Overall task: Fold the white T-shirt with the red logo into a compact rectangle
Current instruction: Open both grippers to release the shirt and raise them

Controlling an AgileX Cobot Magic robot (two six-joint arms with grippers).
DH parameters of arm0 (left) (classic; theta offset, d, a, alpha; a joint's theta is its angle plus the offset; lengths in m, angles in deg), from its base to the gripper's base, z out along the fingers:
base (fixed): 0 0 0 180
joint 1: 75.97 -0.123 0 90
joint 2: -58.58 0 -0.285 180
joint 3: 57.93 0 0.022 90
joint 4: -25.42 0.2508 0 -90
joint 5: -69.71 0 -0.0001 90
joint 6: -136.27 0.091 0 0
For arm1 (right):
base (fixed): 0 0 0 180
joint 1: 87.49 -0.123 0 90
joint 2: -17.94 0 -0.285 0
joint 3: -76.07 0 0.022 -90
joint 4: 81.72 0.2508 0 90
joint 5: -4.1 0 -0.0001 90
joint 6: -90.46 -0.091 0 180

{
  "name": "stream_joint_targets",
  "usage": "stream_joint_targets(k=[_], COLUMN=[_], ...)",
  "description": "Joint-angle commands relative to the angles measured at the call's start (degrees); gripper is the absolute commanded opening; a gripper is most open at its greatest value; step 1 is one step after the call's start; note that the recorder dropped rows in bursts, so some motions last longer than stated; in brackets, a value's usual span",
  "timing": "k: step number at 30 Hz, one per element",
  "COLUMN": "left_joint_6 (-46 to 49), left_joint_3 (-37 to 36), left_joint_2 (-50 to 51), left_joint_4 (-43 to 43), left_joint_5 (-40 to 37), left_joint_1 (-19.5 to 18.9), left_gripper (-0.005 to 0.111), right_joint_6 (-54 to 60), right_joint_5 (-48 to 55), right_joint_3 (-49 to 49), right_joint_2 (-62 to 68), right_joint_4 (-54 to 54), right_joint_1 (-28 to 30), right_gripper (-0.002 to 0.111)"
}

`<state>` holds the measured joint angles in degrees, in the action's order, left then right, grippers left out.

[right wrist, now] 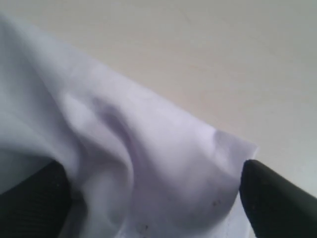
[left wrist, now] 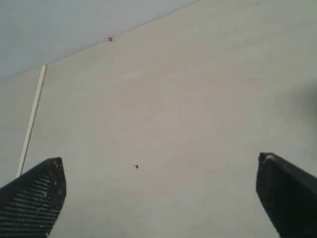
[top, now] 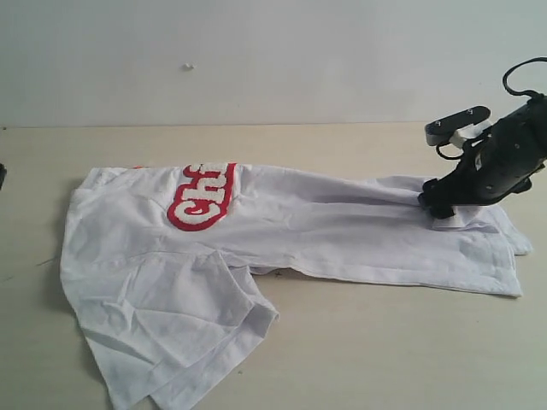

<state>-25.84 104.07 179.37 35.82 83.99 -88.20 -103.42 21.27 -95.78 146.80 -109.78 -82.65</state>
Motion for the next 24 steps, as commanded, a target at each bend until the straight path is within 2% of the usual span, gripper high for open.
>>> stream_joint_targets(k=[1,8,15,18,24], left_joint_6=[0.06,-0.34,-5.0,-6.26,-6.33], left_joint_3=[0.28,0.28,0.28,0.28,0.28], left_joint_2=[-1.9,-2.32,-4.06,-5.06,-7.22], left_joint_4=[-0.61,-0.61,-0.61,-0.61,-0.61], left_joint_5=[1.53,-2.89,-6.62,-8.21,-11.38], left_joint_1=[0.21,0.34,0.34,0.7,3.67], left_gripper=[0.105,0.105,0.105,0.105,0.105], right_joint_6=[1.76,4.62,30.05,37.14,38.07], right_joint_5=[8.12,6.68,4.31,4.89,3.04], right_joint_3=[1.19,1.19,1.19,1.19,1.19], right_joint_2=[2.96,0.29,-6.85,-8.96,-12.21], right_joint_4=[-2.51,1.42,28.06,35.13,36.84], right_joint_1=[0.64,0.52,0.52,0.52,0.52], right_gripper=[0.085,0.085,0.085,0.085,0.085])
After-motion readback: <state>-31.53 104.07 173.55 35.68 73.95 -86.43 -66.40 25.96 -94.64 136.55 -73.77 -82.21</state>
